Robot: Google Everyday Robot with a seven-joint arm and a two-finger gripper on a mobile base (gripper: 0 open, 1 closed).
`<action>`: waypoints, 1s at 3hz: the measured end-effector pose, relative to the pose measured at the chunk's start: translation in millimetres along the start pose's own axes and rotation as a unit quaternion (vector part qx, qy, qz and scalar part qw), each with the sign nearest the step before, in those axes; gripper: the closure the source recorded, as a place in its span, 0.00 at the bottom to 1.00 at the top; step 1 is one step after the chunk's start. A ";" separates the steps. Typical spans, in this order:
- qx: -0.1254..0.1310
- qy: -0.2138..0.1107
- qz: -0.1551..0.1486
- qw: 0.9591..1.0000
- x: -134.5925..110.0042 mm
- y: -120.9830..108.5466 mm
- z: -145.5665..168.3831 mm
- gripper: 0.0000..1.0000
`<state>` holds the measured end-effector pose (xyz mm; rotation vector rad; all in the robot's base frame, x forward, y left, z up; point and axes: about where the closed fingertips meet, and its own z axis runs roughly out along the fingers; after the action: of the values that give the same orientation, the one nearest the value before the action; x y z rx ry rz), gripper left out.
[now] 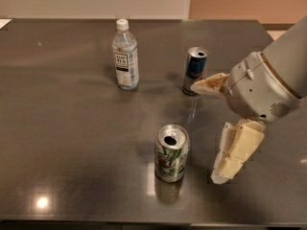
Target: Move 7up can near blue plastic bottle
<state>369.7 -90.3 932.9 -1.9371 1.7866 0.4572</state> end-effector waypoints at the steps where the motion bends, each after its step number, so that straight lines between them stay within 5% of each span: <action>1: -0.001 -0.021 -0.025 0.999 -10.7 6.0 17.6 0.00; 3: -0.010 -0.029 -0.036 0.999 -12.2 5.4 48.0 0.00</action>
Offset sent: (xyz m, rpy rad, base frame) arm -0.0015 0.0394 -0.0482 0.0585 -0.0141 0.0822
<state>366.3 -54.3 898.6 -1.9728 1.6773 0.5027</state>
